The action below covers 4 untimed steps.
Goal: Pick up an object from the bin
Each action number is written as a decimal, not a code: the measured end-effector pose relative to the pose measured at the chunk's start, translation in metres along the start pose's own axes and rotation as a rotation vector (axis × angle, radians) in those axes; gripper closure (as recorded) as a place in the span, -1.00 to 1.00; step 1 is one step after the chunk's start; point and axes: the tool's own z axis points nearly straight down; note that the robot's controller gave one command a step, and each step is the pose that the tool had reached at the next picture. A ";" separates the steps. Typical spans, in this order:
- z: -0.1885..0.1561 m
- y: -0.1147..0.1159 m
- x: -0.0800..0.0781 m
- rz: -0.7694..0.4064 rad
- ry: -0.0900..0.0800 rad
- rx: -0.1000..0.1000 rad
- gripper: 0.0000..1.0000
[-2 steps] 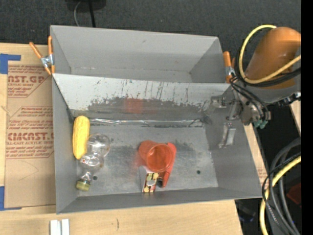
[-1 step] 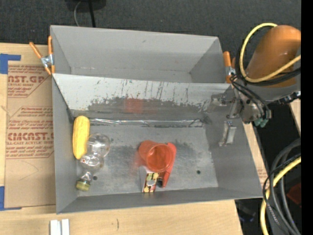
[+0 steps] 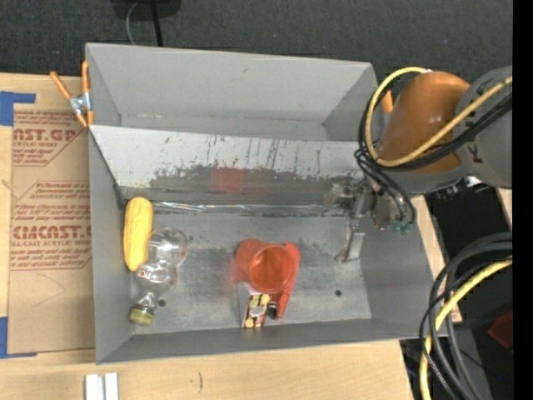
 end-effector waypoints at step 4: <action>0.075 0.099 0.058 -0.101 0.000 -0.001 -1.00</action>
Offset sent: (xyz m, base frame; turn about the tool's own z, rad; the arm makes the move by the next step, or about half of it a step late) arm -0.0688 0.1062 -0.0178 0.0085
